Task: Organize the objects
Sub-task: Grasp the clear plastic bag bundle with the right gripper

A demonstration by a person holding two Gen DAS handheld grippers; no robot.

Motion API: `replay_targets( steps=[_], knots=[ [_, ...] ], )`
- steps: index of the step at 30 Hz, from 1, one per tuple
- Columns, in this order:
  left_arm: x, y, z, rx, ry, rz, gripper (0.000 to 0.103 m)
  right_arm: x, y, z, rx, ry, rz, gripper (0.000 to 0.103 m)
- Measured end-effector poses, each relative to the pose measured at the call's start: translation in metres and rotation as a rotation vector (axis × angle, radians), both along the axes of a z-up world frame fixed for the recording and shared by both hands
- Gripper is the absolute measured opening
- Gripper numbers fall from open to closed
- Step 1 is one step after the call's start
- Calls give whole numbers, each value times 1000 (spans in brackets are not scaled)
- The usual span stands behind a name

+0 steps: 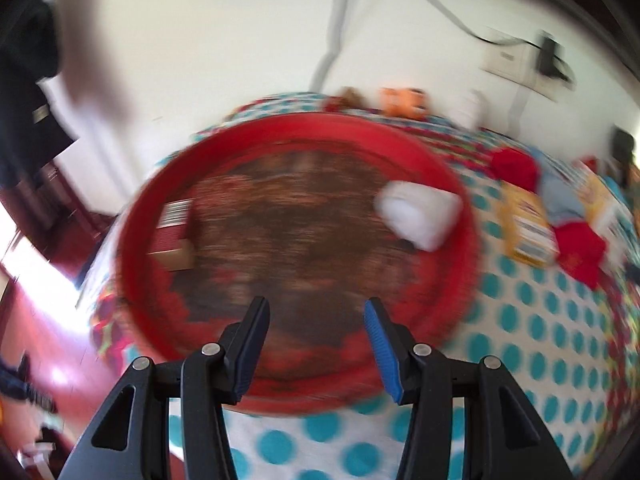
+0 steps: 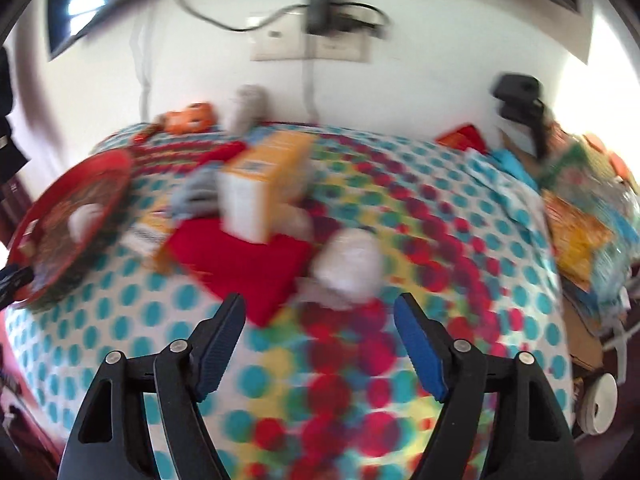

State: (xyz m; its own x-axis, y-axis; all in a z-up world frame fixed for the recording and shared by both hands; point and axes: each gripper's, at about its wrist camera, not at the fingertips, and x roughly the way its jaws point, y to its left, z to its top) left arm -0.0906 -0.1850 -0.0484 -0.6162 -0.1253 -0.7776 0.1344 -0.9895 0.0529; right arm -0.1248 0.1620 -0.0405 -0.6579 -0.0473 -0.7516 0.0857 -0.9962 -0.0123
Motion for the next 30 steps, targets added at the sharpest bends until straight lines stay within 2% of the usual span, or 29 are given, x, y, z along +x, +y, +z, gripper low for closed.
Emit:
replay_targets(
  steps=[1,4,6,10,12,15,20,23,26,30],
  knots=[
    [1,9,0,-7,2,-34,51,-4,8,-2,-5,0,-11,72],
    [5,42,2,-107,25,-132,59,-15,17,-8,-15,-3,-19,72],
    [10,59,7,-122,37,-184,59,-24,18,-13,-11,-1,-22,71],
    [13,85,22,-129,67,-278,60,-47,19,-32,-33,-40,-22,63],
    [5,97,24,-126,55,-305,60,-55,21,-41,-57,-60,-26,57],
    [-12,112,23,-73,25,-331,60,-60,20,-47,-23,-49,-25,43],
    [-41,135,14,83,-31,-368,60,-64,32,-47,-41,-46,-47,41],
    [-59,149,6,93,-49,-371,60,-65,32,-47,-32,-48,-54,41],
    [-79,159,-9,96,-112,-357,60,-66,31,-47,-20,-49,-49,42],
    [-98,158,-21,120,-153,-323,60,-65,30,-47,-32,-50,-46,43]
  ],
)
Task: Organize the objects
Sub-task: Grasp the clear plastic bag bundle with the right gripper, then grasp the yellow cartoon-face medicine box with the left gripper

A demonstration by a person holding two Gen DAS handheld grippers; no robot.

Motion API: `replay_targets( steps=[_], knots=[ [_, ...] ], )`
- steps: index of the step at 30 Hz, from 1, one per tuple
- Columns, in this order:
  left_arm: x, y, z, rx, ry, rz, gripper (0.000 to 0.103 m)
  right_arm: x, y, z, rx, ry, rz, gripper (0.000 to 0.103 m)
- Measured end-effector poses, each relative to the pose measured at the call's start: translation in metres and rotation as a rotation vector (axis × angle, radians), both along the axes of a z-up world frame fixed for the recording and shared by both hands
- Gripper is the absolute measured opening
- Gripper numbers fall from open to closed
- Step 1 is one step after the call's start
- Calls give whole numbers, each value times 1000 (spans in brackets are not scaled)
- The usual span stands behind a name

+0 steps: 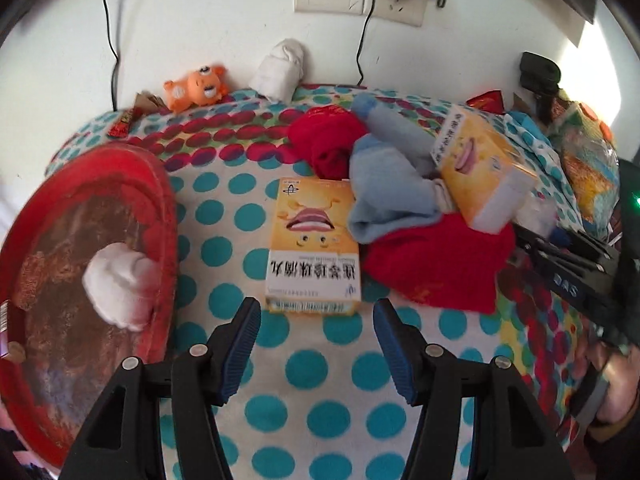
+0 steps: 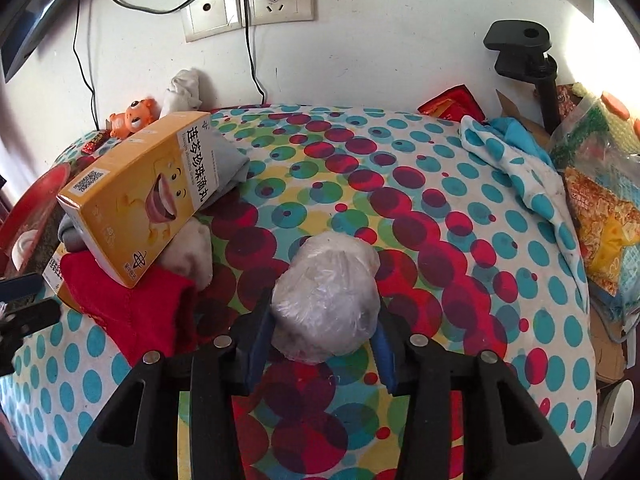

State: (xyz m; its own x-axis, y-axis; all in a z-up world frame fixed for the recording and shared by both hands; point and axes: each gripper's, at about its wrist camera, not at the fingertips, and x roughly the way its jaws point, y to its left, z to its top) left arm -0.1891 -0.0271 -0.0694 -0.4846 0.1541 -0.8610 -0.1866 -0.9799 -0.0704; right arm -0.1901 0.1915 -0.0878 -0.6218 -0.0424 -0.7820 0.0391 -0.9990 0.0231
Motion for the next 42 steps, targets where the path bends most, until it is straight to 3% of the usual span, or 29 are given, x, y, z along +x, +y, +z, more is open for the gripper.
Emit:
replay_targets(
  steps=[13,14,17,28,42],
  knots=[
    [-35,3,-21,-34,-10,24,60,1,0,0,18,-2,7,46],
    [-35,3,-20,-35,-5,24,52,1,0,0,15,-2,7,46],
    [-35,2,-18,-23,-20,27,52,0,0,-1,19,-2,8,46],
    [-3,-4,18,-74,54,-6,52,0,-1,-2,19,-3,9,46],
    [13,-77,55,-86,85,125,52,0,-2,-2,24,-3,10,47]
  ],
)
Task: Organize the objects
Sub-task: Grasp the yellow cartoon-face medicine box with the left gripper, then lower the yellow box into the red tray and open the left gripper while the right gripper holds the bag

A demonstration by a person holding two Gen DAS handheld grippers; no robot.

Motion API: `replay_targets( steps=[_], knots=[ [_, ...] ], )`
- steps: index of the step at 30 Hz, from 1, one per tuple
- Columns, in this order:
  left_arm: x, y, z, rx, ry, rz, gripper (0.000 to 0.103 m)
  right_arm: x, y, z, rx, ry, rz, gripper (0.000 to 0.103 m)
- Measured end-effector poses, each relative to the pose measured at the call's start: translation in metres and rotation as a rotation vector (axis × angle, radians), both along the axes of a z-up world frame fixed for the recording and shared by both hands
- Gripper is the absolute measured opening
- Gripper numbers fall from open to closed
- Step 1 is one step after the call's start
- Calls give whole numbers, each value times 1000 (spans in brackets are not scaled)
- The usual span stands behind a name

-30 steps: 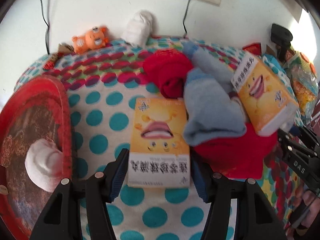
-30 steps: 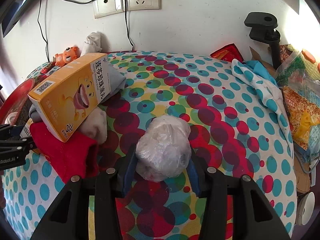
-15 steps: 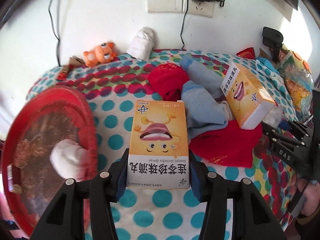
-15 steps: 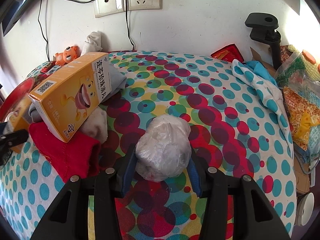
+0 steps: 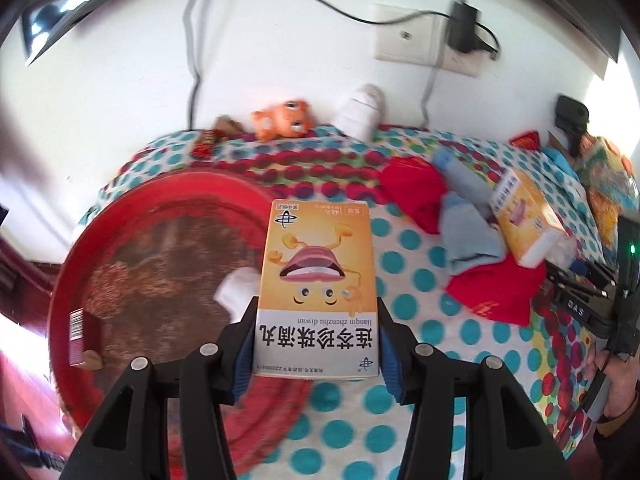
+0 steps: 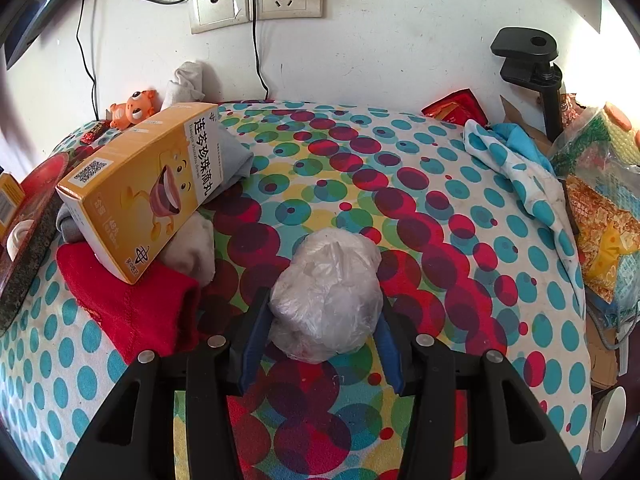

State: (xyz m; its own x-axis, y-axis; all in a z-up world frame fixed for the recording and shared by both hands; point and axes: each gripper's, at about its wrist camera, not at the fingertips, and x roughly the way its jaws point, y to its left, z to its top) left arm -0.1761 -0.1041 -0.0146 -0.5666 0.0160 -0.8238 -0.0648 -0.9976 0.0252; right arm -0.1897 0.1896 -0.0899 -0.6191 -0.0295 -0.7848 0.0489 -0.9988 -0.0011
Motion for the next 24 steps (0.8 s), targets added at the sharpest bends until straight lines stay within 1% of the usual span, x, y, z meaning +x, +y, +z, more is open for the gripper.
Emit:
replay_targets(
  steps=[4,9,12,17,24],
  knots=[
    [-2,-29,4,-24,-3,53,52,0,0,0,0,0,1,47],
    [-8,-72,0,-48,-26,143,52,0,0,0,2,-1,4,48],
    [-13,-96,-5,-34,-35,181,52,0,1,0,2,-1,4,48],
    [-28,-135,-17,-53,-57,260,52,0,0,0,3,-1,3,49],
    [-50,-184,-24,-24,-93,321,53,0,0,0,1,-2,5,51]
  ],
)
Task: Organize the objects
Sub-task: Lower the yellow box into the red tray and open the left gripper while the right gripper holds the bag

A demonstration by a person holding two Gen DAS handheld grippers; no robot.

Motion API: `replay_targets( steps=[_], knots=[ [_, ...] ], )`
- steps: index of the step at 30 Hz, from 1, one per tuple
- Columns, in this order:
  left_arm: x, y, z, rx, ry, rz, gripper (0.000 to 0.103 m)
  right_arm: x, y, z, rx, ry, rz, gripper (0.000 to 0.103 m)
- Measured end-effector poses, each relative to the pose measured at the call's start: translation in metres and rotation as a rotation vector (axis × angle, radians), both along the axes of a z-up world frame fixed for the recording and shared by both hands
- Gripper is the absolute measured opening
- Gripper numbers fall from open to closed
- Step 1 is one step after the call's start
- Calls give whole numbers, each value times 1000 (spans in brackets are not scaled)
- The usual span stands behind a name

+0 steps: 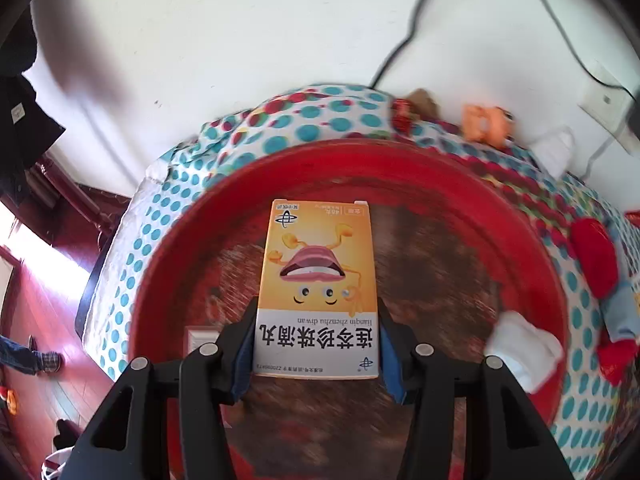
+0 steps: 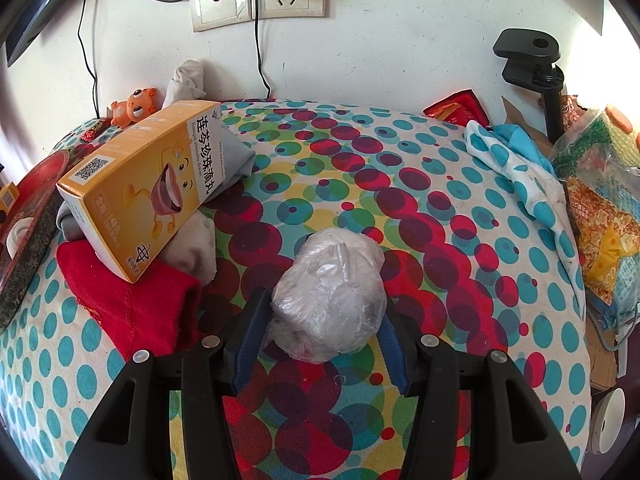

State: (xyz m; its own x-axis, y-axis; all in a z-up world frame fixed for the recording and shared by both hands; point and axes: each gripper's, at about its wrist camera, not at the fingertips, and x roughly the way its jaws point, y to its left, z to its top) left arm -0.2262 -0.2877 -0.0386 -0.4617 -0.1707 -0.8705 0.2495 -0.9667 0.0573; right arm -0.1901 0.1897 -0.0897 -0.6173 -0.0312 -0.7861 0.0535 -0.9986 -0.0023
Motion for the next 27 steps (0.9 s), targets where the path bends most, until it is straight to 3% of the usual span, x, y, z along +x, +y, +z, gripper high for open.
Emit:
replay_targets(
  steps=[10,27],
  knots=[
    [-22,-51,-13,27,-36,74,53,0,-2,1,1,-1,3,53],
    [-19,-54,-32,24,-113,76,54,0,-2,0,2,-1,4,54]
  ],
)
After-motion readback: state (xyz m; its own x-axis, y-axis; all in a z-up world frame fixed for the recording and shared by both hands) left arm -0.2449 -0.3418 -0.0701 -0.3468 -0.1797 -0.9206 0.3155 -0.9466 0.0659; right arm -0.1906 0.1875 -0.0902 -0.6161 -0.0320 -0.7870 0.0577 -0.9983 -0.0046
